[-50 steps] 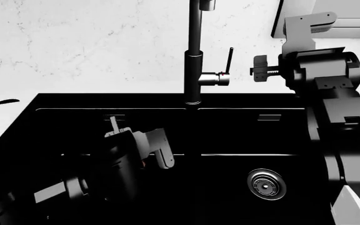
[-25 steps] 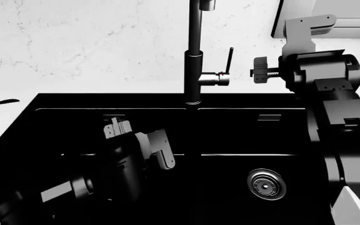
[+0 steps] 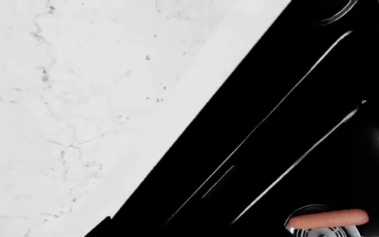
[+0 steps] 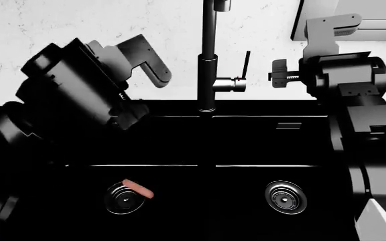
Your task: Pick the sausage from the counter and place it in the sink. Then turn on the sink faucet.
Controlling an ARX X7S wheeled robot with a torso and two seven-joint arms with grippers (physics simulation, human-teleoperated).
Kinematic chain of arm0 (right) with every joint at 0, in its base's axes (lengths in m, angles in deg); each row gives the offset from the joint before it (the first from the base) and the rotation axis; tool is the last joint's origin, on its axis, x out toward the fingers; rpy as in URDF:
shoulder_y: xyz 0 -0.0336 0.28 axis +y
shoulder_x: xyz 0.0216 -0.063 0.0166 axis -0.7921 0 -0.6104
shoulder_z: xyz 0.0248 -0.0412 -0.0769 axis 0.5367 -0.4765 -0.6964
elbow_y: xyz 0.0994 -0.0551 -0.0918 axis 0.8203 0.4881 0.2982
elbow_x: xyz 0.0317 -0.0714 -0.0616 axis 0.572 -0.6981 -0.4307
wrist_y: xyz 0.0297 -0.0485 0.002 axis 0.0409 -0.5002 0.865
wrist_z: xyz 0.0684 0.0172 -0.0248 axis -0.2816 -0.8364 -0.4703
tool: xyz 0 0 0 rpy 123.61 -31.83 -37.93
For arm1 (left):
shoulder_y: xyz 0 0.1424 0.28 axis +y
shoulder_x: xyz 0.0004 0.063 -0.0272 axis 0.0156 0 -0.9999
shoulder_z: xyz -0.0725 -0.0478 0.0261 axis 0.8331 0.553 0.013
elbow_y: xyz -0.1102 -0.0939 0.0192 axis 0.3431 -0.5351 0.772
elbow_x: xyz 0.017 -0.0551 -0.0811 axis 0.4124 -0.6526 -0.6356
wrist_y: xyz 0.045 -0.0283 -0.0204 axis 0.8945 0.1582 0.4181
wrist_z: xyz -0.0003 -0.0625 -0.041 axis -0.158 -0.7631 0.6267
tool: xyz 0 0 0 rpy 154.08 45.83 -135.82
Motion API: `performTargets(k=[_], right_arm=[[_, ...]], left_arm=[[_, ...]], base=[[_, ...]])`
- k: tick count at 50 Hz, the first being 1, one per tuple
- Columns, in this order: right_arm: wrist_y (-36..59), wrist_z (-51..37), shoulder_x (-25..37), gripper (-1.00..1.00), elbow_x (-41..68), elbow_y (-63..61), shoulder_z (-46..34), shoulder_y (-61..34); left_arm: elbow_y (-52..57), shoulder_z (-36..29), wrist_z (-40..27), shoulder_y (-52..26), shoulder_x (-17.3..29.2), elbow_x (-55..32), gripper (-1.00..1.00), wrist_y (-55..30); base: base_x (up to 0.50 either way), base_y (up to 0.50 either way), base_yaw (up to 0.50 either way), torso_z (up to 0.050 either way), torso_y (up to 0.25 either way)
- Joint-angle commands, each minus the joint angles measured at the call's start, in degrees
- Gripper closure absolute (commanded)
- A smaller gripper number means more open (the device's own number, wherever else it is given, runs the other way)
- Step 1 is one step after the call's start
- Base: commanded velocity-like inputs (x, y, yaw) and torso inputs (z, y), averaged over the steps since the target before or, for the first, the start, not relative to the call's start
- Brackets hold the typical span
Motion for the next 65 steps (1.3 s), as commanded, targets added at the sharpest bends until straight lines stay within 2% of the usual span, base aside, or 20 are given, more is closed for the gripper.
performTargets(k=[1, 6, 14, 19, 37, 52, 58, 65], right_arm=[[-0.8, 1.9, -0.9, -1.0, -0.8, 0.0, 2.4, 0.2], [-4.5, 5.9, -1.5, -1.0, 0.0, 0.0, 3.6, -0.6], [-13.6, 7.0, -2.6, -1.0, 1.1, 0.0, 8.8, -4.4], [-14.2, 7.7, -3.6, -1.0, 0.2, 0.0, 9.8, -5.0], [-15.7, 9.1, -8.2, -1.0, -0.3, 0.0, 10.7, -3.1], [-15.4, 9.4, -8.7, -1.0, 1.7, 0.0, 8.8, -0.8], [-14.9, 10.0, -8.8, -1.0, 8.9, 0.0, 1.4, 0.3], [-14.8, 8.8, -8.7, -1.0, 9.5, 0.0, 1.8, 2.4]], left_arm=[[-6.9, 14.1, 3.6, -7.9, 0.0, -0.9, -1.0, 0.7], [-8.6, 14.1, 2.9, -7.6, 0.3, -0.4, -1.0, 1.7], [-8.2, 15.8, 2.1, -7.0, 0.2, -0.6, -1.0, 1.2], [-8.2, 18.0, 0.6, -6.3, -0.2, -0.4, -1.0, 1.7], [-10.0, 19.5, -0.3, -5.0, -0.6, -0.7, -1.0, 2.8], [-10.2, 20.4, -0.8, -4.9, -0.6, -0.9, -1.0, 4.2], [-9.3, 20.5, -1.0, -4.5, -0.3, -0.9, -1.0, 4.1], [-9.5, 20.7, -1.2, -4.2, -0.2, -1.0, -1.0, 4.4]], base=[[0.0, 0.0, 0.0, 0.0, 0.0], [0.0, 0.0, 0.0, 0.0, 0.0], [0.0, 0.0, 0.0, 0.0, 0.0], [0.0, 0.0, 0.0, 0.0, 0.0], [0.0, 0.0, 0.0, 0.0, 0.0], [0.0, 0.0, 0.0, 0.0, 0.0], [0.0, 0.0, 0.0, 0.0, 0.0], [0.0, 0.0, 0.0, 0.0, 0.0]])
